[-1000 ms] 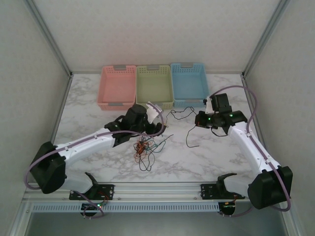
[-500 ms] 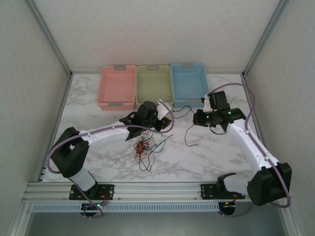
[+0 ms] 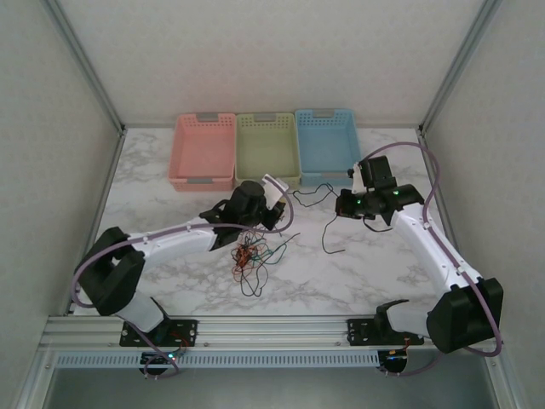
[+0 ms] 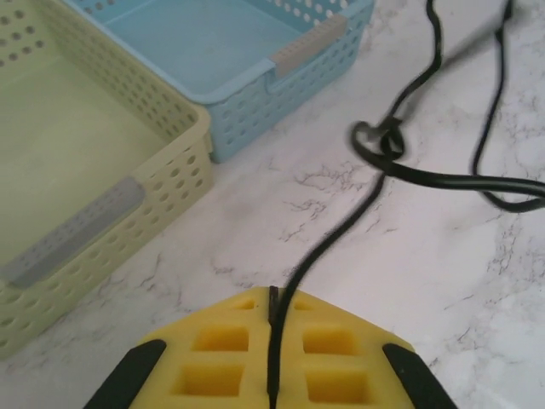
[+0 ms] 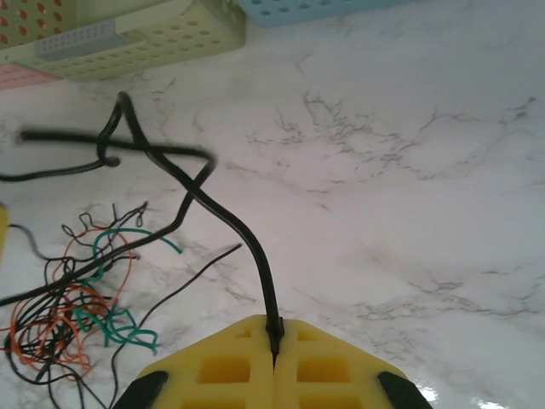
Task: Untangle the cables
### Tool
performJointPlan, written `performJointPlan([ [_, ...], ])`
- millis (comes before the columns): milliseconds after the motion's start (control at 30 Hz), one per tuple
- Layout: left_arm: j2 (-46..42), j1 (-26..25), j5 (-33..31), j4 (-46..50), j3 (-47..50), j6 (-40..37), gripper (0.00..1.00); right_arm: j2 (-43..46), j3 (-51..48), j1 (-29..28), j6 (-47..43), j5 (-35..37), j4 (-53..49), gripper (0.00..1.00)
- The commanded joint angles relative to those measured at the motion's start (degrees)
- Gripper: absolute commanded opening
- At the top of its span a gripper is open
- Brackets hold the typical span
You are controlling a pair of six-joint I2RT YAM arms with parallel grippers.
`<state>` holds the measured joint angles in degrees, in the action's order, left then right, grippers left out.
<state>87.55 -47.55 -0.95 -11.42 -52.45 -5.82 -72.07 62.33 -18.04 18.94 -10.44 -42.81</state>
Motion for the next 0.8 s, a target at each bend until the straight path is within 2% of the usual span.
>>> performJointPlan([
  [0,-5.02,-0.26,-4.11,0.79,2.12,4.67,0.00,-0.02,1.76,-0.37,-1.03,4.65,-1.40,0.00],
  [167,-10.56,-0.26,-4.87,9.16,5.19,10.58,0.00,-0.26,0.53,-0.24,0.03,9.40,-1.06,0.00],
  [233,-12.83,-0.26,-7.92,11.64,7.68,13.77,0.00,0.09,0.02,-0.03,0.24,9.96,-0.61,0.00],
  [333,-16.61,-0.26,-9.15,14.81,12.01,17.32,0.00,1.08,-0.77,0.11,0.41,8.67,0.63,0.00],
  [467,-20.23,-0.26,-8.86,14.41,18.01,21.11,0.00,3.03,-2.23,0.11,0.40,4.66,4.34,0.00],
  [500,-20.59,-0.26,-8.65,14.45,18.63,21.64,0.04,3.48,-2.51,0.05,0.45,3.34,5.24,0.00],
  [633,-20.59,-0.26,-7.36,15.14,18.65,22.25,0.39,5.65,-3.83,0.04,0.85,-2.01,9.28,0.00],
  [767,-21.59,-0.26,-5.37,16.19,17.39,22.14,0.57,7.49,-4.75,-0.07,1.09,-3.63,11.11,0.00],
])
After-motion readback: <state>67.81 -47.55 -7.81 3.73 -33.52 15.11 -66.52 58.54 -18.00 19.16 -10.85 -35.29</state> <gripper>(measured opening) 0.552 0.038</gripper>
